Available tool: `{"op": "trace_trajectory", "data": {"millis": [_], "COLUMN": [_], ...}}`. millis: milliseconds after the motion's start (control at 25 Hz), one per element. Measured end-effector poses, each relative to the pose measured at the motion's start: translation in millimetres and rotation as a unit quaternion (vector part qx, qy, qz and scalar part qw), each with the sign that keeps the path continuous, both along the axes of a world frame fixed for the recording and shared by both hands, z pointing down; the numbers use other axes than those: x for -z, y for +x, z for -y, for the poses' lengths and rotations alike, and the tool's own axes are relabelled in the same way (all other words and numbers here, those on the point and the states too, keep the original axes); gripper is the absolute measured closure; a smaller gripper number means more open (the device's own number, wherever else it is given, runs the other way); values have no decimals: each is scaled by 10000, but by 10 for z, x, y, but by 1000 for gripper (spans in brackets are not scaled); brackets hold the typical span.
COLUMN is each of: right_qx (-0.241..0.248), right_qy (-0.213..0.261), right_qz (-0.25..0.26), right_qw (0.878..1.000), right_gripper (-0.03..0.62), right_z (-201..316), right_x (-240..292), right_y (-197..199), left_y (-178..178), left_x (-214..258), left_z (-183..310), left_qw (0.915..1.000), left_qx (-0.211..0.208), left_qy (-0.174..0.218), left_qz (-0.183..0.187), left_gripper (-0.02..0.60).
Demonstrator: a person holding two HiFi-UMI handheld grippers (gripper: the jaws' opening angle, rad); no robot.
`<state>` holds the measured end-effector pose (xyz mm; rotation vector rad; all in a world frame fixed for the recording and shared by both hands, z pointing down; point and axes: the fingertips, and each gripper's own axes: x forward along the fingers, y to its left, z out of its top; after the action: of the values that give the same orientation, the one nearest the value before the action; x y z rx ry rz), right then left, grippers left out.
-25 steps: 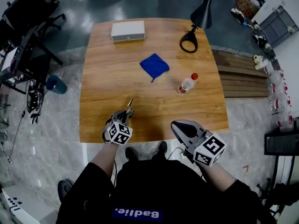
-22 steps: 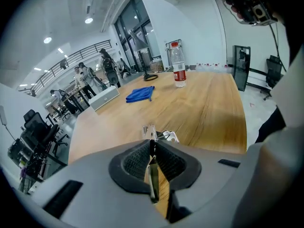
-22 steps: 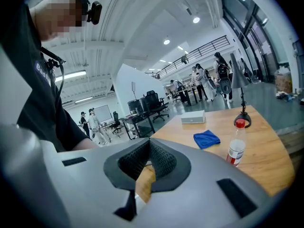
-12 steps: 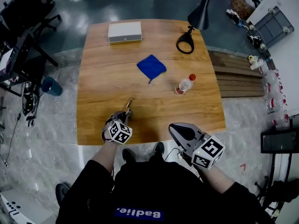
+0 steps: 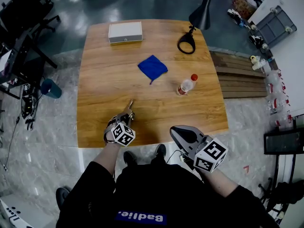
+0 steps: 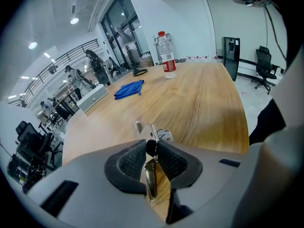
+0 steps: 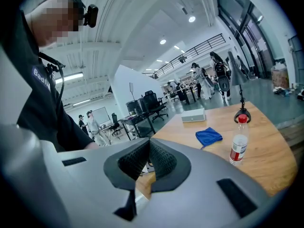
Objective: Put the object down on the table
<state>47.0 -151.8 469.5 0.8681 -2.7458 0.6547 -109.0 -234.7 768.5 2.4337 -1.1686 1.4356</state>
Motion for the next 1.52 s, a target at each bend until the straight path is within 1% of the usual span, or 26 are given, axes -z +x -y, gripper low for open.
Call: {"op": "trace_trajectory", "data": {"millis": [120, 200, 320, 400, 520, 600, 680, 760, 840, 920, 1040, 1160, 1240, 1360, 1440, 1520], "right_qx": [29, 65, 82, 99, 143, 124, 110, 132, 135, 159, 176, 215, 263, 364, 451, 520], "right_qy": [7, 10, 44, 86, 122, 108, 102, 123, 173, 308, 504, 652, 750, 907, 1041, 1194], "right_qz": [15, 48, 127, 174, 232, 281, 303, 315, 359, 432, 581, 660, 679, 679, 647, 608], "right_qw": [10000, 10000, 9999, 9998, 9996, 9995, 9994, 9993, 9991, 9985, 9969, 9955, 9945, 9929, 9914, 9896], "right_gripper": [589, 589, 589, 589, 589, 589, 589, 589, 589, 589, 589, 589, 589, 589, 589, 589], "right_z": [-11, -15, -1, 10, 5, 5, 19, 35, 48, 51, 42, 29, 12, -29, -63, -92], "right_x": [-3, 4, 41, 65, 80, 70, 61, 68, 92, 155, 271, 383, 457, 554, 619, 684], "right_y": [-22, -39, -54, -69, -105, -109, -115, -144, -176, -224, -307, -373, -412, -491, -553, -613], "left_y": [24, 41, 68, 63, 40, 68, 129, 190, 240, 285, 346, 373, 368, 371, 373, 356], "left_x": [-61, -87, -66, 17, 282, 515, 794, 1112, 1457, 1844, 2436, 2919, 3169, 3481, 3626, 3714], "left_z": [-40, -77, -122, -132, -147, -169, -190, -218, -265, -343, -494, -630, -707, -813, -882, -936], "left_qw": [9997, 9993, 9986, 9985, 9986, 9974, 9944, 9897, 9833, 9744, 9570, 9387, 9264, 9075, 8977, 8904], "left_qx": [-121, -179, -297, -319, -186, -46, 83, 161, 188, 161, 72, 6, 10, 12, 16, 68], "left_qy": [-176, -321, -441, -412, -207, -51, 115, 297, 506, 762, 1138, 1494, 1666, 1826, 1908, 1987], "left_qz": [110, 107, -25, -148, -455, -721, -1048, -1393, -1740, -2108, -2667, -3105, -3377, -3783, -3972, -4096], "left_gripper": [498, 474, 448, 426, 420, 420, 420, 420, 420, 420, 422, 422, 431, 471, 496, 525]}}
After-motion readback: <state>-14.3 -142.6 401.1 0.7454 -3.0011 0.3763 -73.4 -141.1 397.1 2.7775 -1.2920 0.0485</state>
